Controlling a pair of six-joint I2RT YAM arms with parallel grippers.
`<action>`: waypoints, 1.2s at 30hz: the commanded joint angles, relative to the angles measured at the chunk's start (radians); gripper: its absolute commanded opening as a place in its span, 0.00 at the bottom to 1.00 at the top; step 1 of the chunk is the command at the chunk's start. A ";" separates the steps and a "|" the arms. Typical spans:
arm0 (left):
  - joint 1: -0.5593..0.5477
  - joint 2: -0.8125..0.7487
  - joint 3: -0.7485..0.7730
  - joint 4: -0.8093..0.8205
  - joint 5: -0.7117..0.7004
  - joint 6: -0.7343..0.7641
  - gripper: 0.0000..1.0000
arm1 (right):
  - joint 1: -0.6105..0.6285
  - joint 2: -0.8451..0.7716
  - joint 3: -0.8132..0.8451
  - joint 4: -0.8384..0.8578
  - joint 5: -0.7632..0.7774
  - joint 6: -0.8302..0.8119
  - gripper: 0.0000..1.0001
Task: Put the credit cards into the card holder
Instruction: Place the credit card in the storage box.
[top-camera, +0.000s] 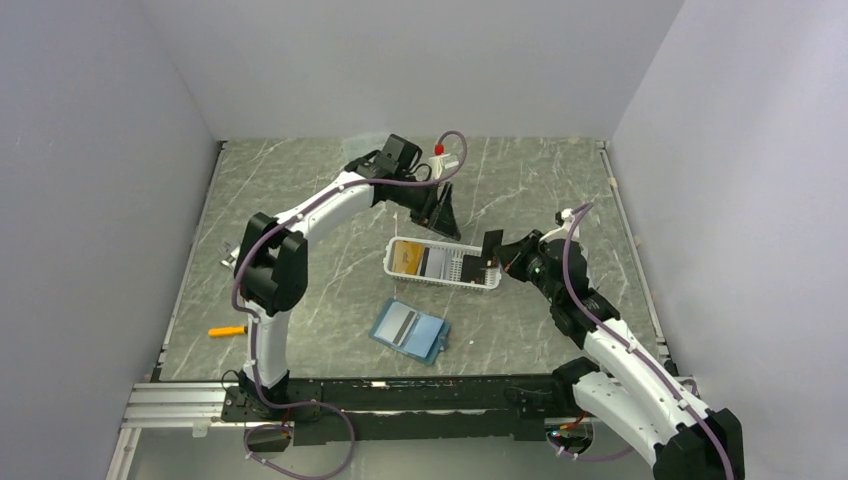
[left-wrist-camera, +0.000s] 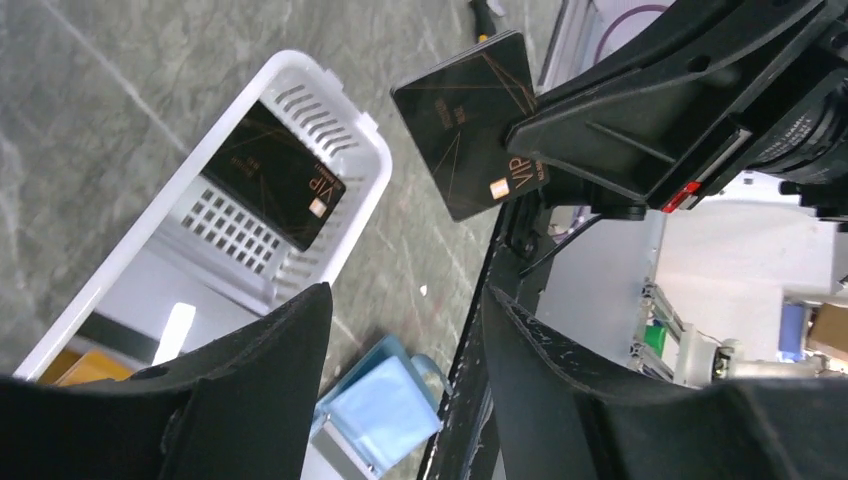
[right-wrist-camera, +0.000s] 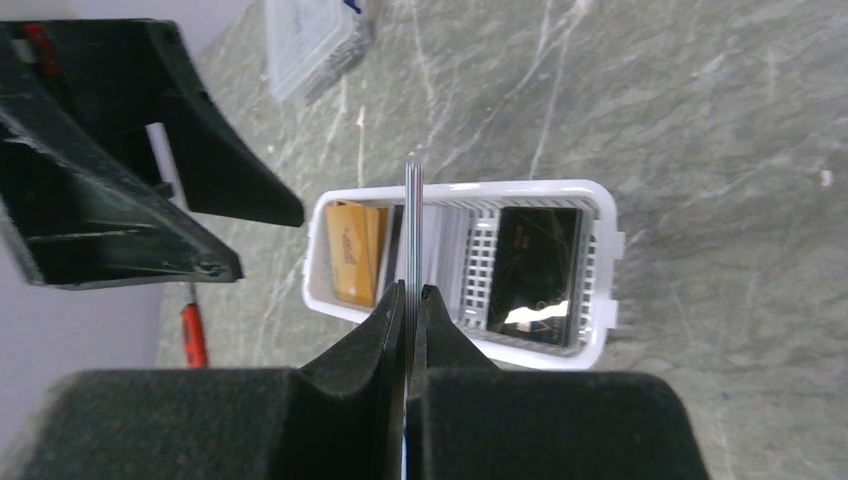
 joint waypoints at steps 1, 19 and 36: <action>-0.024 -0.023 -0.035 0.251 0.161 -0.175 0.63 | -0.046 0.013 0.000 0.191 -0.150 0.069 0.00; -0.046 -0.029 -0.227 0.648 0.349 -0.426 0.65 | -0.143 0.077 -0.056 0.441 -0.405 0.207 0.00; -0.044 -0.034 -0.237 0.666 0.380 -0.429 0.08 | -0.148 0.187 0.071 0.232 -0.444 0.050 0.30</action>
